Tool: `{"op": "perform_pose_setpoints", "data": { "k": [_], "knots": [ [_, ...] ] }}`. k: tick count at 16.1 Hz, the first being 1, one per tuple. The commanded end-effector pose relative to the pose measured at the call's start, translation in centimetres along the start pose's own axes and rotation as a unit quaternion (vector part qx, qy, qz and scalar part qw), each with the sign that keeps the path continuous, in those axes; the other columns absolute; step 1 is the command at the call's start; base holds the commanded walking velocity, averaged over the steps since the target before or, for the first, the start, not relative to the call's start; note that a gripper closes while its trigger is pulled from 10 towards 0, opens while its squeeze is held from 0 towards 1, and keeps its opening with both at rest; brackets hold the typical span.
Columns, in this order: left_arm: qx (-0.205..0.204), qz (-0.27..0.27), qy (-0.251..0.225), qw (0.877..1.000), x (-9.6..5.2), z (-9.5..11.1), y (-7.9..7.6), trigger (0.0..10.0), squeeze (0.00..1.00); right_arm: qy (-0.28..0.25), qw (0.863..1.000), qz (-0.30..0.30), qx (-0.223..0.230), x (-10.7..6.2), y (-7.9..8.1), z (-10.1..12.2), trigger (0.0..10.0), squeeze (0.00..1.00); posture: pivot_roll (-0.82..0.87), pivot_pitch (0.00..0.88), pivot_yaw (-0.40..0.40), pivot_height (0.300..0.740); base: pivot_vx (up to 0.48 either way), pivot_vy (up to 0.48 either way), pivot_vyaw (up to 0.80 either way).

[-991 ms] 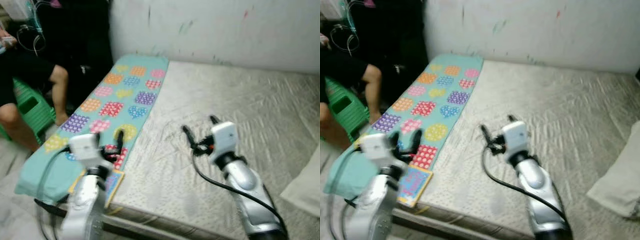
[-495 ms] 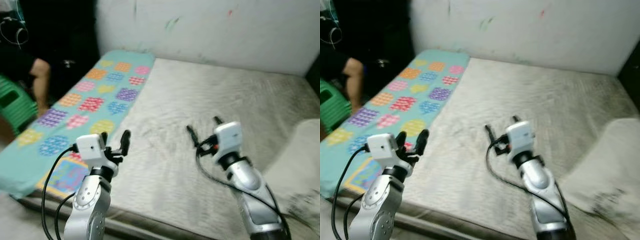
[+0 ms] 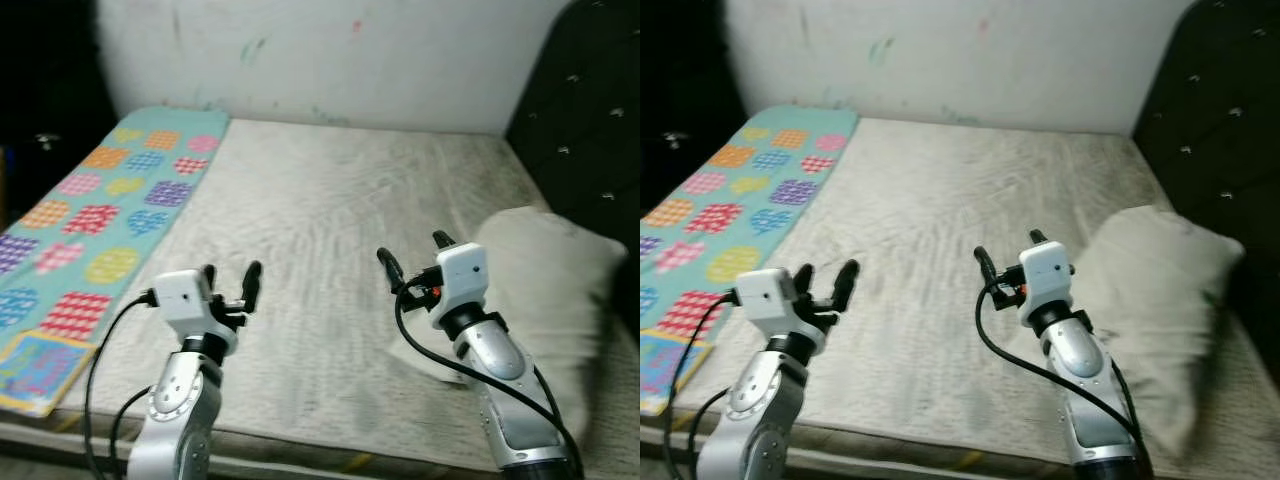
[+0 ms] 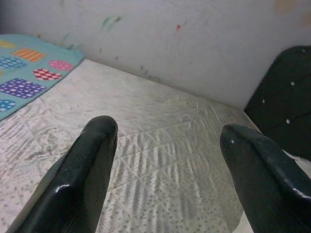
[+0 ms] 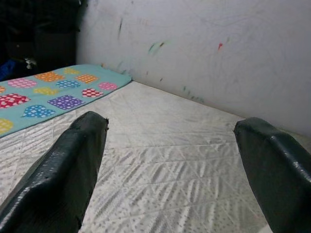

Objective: Clean up the room

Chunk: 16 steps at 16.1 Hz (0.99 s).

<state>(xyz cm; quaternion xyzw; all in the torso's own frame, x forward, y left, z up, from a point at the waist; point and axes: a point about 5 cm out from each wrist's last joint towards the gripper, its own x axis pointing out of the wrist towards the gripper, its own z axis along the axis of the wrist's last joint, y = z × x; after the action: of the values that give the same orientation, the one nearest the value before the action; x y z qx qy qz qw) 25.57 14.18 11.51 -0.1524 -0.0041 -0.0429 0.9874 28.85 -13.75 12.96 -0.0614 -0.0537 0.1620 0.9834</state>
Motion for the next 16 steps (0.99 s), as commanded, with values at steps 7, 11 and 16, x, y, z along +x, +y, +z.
{"op": "perform_pose_setpoints", "data": {
  "k": [7, 11, 16],
  "knots": [
    [0.004, 0.001, -0.005, 1.000, 0.02, 0.26, 0.17, 10.0, 0.00, -0.006, 1.000, 0.005, 0.005, 0.33, 0.41, 0.40, 10.0, 0.00, -0.06, 0.003, -0.004, 0.740, 0.000, -0.036, 0.00],
    [0.004, 0.000, -0.005, 1.000, 0.05, 0.27, 0.17, 10.0, 0.00, -0.007, 1.000, 0.003, 0.005, 0.31, 0.35, 0.43, 10.0, 0.00, -0.06, 0.003, -0.002, 0.740, 0.000, -0.256, 0.00],
    [0.005, -0.002, -0.005, 1.000, 0.13, 0.28, 0.15, 10.0, 0.00, -0.006, 1.000, 0.001, 0.006, 0.35, 0.33, 0.41, 10.0, 0.00, -0.06, 0.004, -0.002, 0.740, 0.000, -0.265, -0.44]
  ]
}}
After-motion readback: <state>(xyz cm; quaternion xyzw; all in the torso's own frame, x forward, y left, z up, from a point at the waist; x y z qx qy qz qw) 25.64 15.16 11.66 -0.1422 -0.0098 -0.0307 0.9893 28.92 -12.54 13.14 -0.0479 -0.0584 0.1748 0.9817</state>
